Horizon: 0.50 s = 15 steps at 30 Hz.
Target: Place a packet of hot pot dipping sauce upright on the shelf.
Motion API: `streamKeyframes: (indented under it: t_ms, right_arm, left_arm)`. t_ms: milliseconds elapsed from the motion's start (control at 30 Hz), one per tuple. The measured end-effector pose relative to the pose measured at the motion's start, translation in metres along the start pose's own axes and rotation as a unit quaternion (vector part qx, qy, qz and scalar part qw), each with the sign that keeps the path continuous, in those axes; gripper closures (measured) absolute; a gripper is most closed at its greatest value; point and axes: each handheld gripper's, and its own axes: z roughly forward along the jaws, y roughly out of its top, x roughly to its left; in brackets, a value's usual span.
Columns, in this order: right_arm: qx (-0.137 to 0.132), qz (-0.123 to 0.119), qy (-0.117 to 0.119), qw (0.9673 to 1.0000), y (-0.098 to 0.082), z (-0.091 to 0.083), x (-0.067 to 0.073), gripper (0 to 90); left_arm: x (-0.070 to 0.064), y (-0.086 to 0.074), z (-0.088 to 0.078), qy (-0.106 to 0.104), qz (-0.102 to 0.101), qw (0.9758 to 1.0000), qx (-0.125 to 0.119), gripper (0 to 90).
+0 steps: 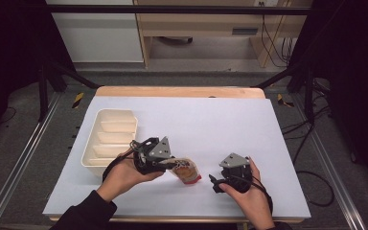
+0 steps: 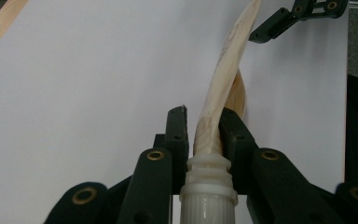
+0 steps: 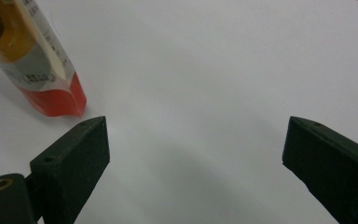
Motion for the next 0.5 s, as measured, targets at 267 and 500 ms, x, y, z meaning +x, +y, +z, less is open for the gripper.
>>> streamKeyframes:
  t_ms: [267, 500]
  right_arm:
    - [0.002, 0.012, -0.013, 0.9998, -0.003, -0.001, -0.007, 8.2]
    - [0.005, 0.014, -0.015, 0.9998, -0.004, -0.001, -0.009, 8.2]
  left_arm:
    - [0.006, 0.01, 0.004, -0.005, 0.011, 0.9998, 0.018, 75.7]
    - [0.013, 0.031, 0.011, -0.018, 0.038, 0.9972, 0.061, 75.8]
